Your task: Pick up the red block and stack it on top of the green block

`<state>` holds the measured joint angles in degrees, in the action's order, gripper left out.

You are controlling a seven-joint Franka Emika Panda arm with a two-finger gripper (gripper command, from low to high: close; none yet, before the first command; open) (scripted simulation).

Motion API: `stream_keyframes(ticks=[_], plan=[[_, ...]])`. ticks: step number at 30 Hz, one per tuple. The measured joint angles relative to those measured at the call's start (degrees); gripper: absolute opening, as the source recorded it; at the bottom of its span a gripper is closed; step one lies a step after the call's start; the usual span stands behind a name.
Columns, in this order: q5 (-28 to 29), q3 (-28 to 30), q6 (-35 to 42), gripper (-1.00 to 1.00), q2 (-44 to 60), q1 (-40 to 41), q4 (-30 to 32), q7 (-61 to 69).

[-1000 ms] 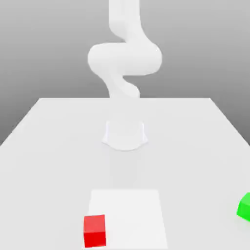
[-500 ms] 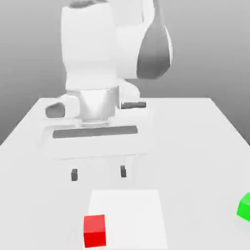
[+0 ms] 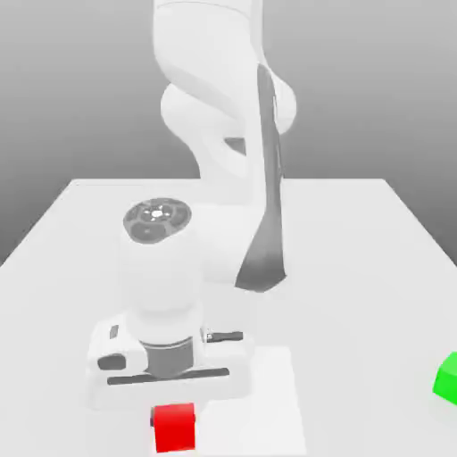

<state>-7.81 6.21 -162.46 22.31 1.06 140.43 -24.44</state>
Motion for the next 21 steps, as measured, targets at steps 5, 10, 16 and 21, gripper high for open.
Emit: stream_keyframes(ticks=[5, 10, 16, 21], plan=[[2.8, 1.8, 6.26, -1.0, -7.55, -1.24, 1.23, -2.05], [6.09, -3.81, 10.4, -1.0, -10.45, -7.57, 0.09, -0.85], [9.35, -12.56, 12.89, -1.0, -11.46, -16.36, -1.28, 1.87], [14.58, -18.84, 11.61, -1.0, -6.77, -25.19, -4.43, 2.78]])
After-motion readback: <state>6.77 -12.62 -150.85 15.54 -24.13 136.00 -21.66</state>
